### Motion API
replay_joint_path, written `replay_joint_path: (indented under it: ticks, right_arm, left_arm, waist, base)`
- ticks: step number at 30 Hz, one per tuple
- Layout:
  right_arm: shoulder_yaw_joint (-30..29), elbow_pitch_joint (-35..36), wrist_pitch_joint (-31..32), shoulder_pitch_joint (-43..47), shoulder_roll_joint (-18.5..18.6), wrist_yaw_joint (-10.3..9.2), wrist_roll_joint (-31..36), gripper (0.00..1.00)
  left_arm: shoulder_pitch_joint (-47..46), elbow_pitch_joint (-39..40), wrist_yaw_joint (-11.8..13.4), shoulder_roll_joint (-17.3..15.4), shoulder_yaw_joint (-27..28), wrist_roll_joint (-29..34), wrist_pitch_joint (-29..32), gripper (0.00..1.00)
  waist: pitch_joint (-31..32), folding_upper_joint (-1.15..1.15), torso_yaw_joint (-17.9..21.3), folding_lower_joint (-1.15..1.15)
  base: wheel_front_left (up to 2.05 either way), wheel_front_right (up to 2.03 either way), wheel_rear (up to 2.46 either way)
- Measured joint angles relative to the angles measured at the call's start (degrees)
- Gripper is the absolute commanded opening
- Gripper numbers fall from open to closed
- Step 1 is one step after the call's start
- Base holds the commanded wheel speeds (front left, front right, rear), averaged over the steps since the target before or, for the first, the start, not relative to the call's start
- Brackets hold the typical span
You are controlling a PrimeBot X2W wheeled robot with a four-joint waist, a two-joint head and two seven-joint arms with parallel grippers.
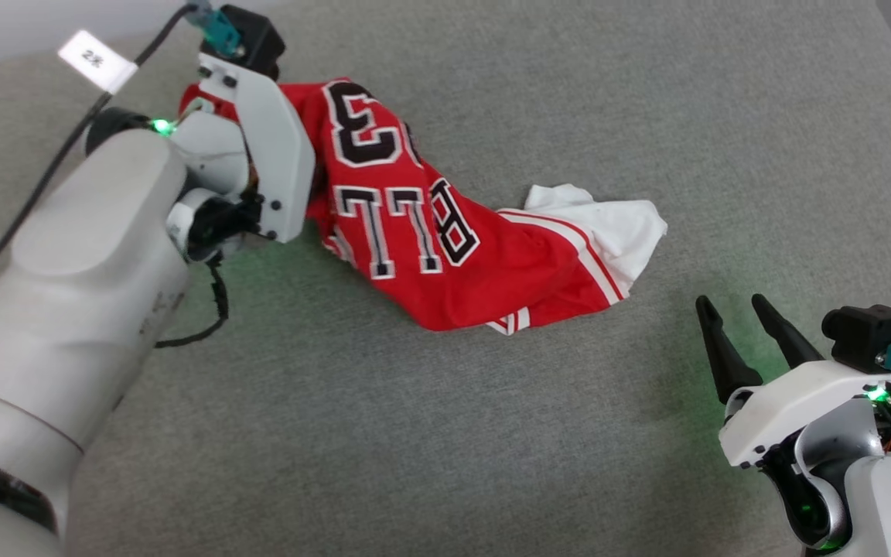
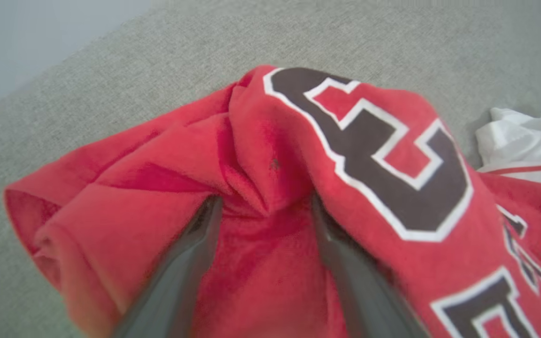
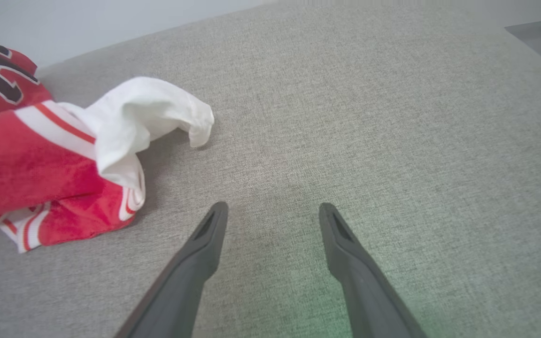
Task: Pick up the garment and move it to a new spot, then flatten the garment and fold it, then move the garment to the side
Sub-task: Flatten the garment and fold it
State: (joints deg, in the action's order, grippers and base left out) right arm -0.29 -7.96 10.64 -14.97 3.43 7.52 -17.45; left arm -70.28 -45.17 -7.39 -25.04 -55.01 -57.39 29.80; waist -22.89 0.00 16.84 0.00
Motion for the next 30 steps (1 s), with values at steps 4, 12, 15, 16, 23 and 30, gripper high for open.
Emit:
replay_joint_path:
  ticks: [4,12,15,16,23,30]
  right_arm:
    - [-0.6,0.6,0.1,0.6,0.6,0.0,0.5,1.0]
    - [-1.4,2.3,2.2,2.9,1.4,0.0,1.3,1.0]
    - [-1.5,3.3,3.0,3.6,1.5,0.0,1.3,1.0]
    - [-1.5,3.4,3.2,4.0,1.5,0.0,1.4,1.0]
    - [-1.6,5.3,4.3,5.2,1.4,0.0,1.5,1.0]
    - [-1.5,7.1,4.7,6.2,0.9,0.0,1.4,1.0]
  left_arm:
    - [0.7,2.3,0.0,0.0,-1.3,-2.0,-1.2,1.0]
    - [4.5,7.1,0.0,-1.7,-2.9,-5.1,-3.4,1.0]
    - [6.4,7.6,0.0,-2.2,-2.7,-6.9,-3.1,1.0]
    - [7.2,7.9,0.0,-2.2,-2.6,-7.5,-2.6,1.0]
    - [12.1,9.7,0.4,-2.4,-3.4,-10.6,0.9,1.0]
    - [15.2,12.7,1.0,-1.0,-0.5,-17.0,1.5,1.0]
  waist:
    - [2.0,0.0,-1.6,0.0]
    - [6.9,0.0,-5.2,0.0]
    - [8.7,0.0,-6.3,0.0]
    - [9.3,0.0,-6.7,0.0]
    - [11.7,0.0,-8.0,0.0]
    - [10.8,0.0,-6.4,0.0]
  base:
    - [0.0,0.0,0.0]
    - [0.0,0.0,0.0]
    - [0.0,0.0,0.0]
    - [0.0,0.0,0.0]
    - [0.0,0.0,0.0]
    - [0.0,0.0,0.0]
